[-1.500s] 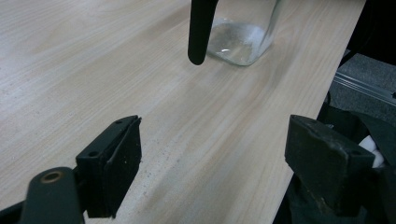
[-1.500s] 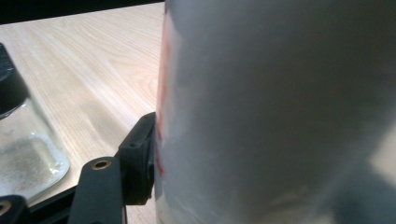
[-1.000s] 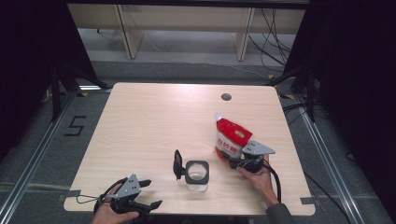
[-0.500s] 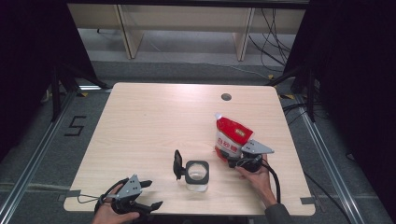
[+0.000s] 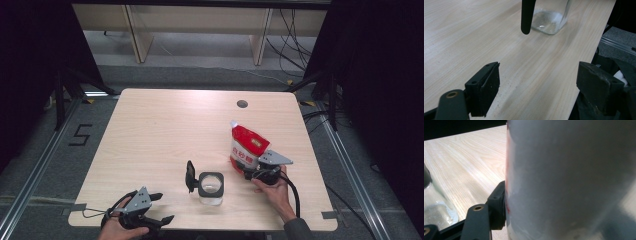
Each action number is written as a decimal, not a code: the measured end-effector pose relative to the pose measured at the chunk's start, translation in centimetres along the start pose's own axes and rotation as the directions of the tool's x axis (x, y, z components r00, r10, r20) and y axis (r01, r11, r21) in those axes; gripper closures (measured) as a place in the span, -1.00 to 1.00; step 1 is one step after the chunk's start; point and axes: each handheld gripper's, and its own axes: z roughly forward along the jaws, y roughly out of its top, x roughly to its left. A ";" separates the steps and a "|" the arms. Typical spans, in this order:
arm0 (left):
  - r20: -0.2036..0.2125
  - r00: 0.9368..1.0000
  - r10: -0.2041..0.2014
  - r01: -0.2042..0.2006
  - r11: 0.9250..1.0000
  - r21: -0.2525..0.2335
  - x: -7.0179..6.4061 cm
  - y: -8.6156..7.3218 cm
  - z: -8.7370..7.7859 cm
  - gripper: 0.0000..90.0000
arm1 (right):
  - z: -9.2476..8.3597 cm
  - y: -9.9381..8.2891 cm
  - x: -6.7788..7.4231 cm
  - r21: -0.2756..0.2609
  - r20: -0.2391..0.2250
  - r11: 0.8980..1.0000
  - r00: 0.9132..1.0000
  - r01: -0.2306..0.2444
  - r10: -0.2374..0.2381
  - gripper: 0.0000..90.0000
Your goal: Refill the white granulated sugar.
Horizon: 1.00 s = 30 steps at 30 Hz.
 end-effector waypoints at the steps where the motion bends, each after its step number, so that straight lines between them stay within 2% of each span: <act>1: 0.002 1.000 0.004 -0.004 1.000 0.004 0.0 0.0 0.0 -0.59 | -0.2 0.0 0.4 0.016 0.022 1.000 1.000 -0.014 0.013 -0.15; 2: 0.000 1.000 -0.002 0.002 1.000 -0.004 0.0 0.0 0.0 -0.59 | -0.2 0.0 0.5 0.015 0.026 1.000 1.000 -0.009 0.008 -0.15; 3: -0.001 1.000 0.019 -0.019 1.000 -0.006 0.1 0.0 0.0 -0.59 | -0.3 0.0 0.5 0.012 0.030 1.000 0.999 0.014 -0.014 -0.14; 4: 0.003 1.000 0.007 -0.007 1.000 -0.017 0.0 0.0 0.0 -0.59 | -0.5 0.0 0.8 0.020 0.035 1.000 0.999 0.008 -0.009 -0.13; 5: 0.003 1.000 -0.001 0.001 1.000 -0.023 -0.1 0.0 0.1 -0.59 | -0.6 0.0 0.8 0.007 0.038 1.000 0.999 0.021 -0.021 -0.13; 6: -0.002 1.000 0.019 -0.019 1.000 -0.008 0.1 0.0 0.0 -0.59 | -0.6 0.0 0.9 0.003 0.044 1.000 0.999 0.021 -0.022 -0.13; 7: -0.002 1.000 0.019 -0.019 1.000 -0.009 0.1 0.0 0.0 -0.59 | -0.7 0.0 0.6 -0.018 0.042 0.998 0.997 0.067 -0.066 -0.13; 8: -0.002 1.000 0.020 -0.020 1.000 -0.008 0.1 0.0 -0.1 -0.59 | -0.9 0.0 0.7 -0.006 0.035 0.999 0.998 0.046 -0.046 -0.13; 9: -0.002 1.000 0.018 -0.018 1.000 -0.009 0.1 0.0 0.0 -0.59 | -1.0 -0.1 0.7 -0.007 0.033 0.998 0.998 0.056 -0.056 -0.13; 10: -0.001 1.000 -0.014 0.014 1.000 -0.019 -0.2 -0.1 0.0 -0.59 | -1.4 -0.1 1.2 0.022 0.039 1.000 0.999 0.000 -0.001 -0.13; 11: -0.002 1.000 -0.022 0.022 0.999 -0.026 -0.2 -0.1 0.1 -0.59 | -1.5 -0.1 0.6 -0.009 0.049 0.997 0.995 0.083 -0.082 -0.12; 12: -0.001 1.000 -0.020 0.020 1.000 -0.021 -0.2 -0.1 0.0 -0.59 | -1.7 -0.1 0.5 -0.005 0.046 0.996 0.995 0.090 -0.089 -0.13; 13: -0.012 1.000 0.008 -0.007 1.000 0.003 0.0 0.0 -0.2 -0.59 | -2.1 -0.2 0.6 0.000 0.042 0.996 0.995 0.090 -0.090 -0.13; 14: -0.012 1.000 0.007 -0.007 1.000 0.002 0.1 0.0 -0.1 -0.59 | -2.3 -0.3 0.6 0.014 0.033 0.997 0.996 0.078 -0.078 -0.13; 15: -0.002 1.000 0.004 -0.004 1.000 -0.008 0.0 0.0 0.0 -0.59 | -2.4 -0.4 0.5 0.001 0.028 0.998 0.997 0.066 -0.066 -0.13; 16: 0.005 1.000 0.020 -0.020 1.000 0.001 0.1 0.1 0.0 -0.59 | -2.5 -0.5 0.7 0.009 0.024 1.000 0.999 0.026 -0.026 -0.13; 17: 0.000 1.000 -0.007 0.007 1.000 -0.008 -0.1 0.0 0.1 -0.59 | -2.5 -0.6 0.5 0.014 0.018 1.000 1.000 0.026 -0.026 -0.13; 18: 0.003 1.000 -0.003 0.004 1.000 -0.008 -0.1 0.0 0.1 -0.59 | -2.5 -0.7 0.8 0.015 0.006 1.000 1.000 -0.018 0.018 -0.13; 20: 0.005 1.000 0.000 0.000 1.000 -0.006 -0.1 0.0 0.1 -0.59 | -2.3 -0.8 0.0 -0.029 0.027 0.997 0.997 0.069 -0.069 -0.14; 21: 0.008 1.000 0.013 -0.013 1.000 -0.005 -0.1 0.0 0.1 -0.59 | -2.4 -0.9 0.6 -0.006 0.015 1.000 1.000 -0.010 0.010 -0.14; 22: 0.005 1.000 0.028 -0.028 1.000 -0.004 0.1 0.0 0.1 -0.59 | -2.4 -1.0 0.5 -0.015 0.018 1.000 1.000 -0.004 0.004 -0.14; 23: -0.001 1.000 0.003 -0.003 1.000 0.000 -0.1 0.0 0.1 -0.59 | -2.3 -1.0 0.5 -0.025 0.022 1.000 1.000 -0.008 0.009 -0.15; 24: 0.002 1.000 -0.001 0.001 1.000 -0.006 -0.2 0.0 0.2 -0.59 | -2.2 -1.0 0.6 -0.044 0.014 0.999 0.999 -0.028 0.029 -0.16; 25: 0.006 1.000 -0.007 0.007 1.000 -0.007 -0.2 -0.1 0.2 -0.59 | -2.2 -0.9 0.4 -0.048 0.020 0.999 1.000 -0.017 0.018 -0.17; 26: -0.002 1.000 0.000 0.000 1.000 0.001 -0.2 0.0 0.2 -0.59 | -2.0 -0.9 0.3 -0.075 0.027 0.997 1.000 -0.014 0.016 -0.18; 27: 0.005 1.000 -0.011 0.011 1.000 -0.013 -0.3 -0.1 0.3 -0.59 | -1.8 -0.9 0.2 -0.079 0.030 0.997 1.000 -0.005 0.007 -0.20; 28: 0.007 1.000 -0.008 0.009 1.000 -0.013 -0.2 -0.1 0.3 -0.59 | -1.6 -0.9 -0.1 -0.103 0.029 0.994 0.999 0.026 -0.023 -0.22; 29: 0.007 1.000 -0.009 0.009 1.000 -0.015 -0.3 -0.1 0.3 -0.59 | -1.4 -0.9 0.3 -0.114 0.041 0.993 0.999 -0.013 0.018 -0.26; 30: 0.009 1.000 0.018 -0.018 1.000 -0.011 -0.1 0.0 0.2 -0.59 | -1.3 -0.9 0.2 -0.117 0.038 0.993 0.999 -0.017 0.022 -0.28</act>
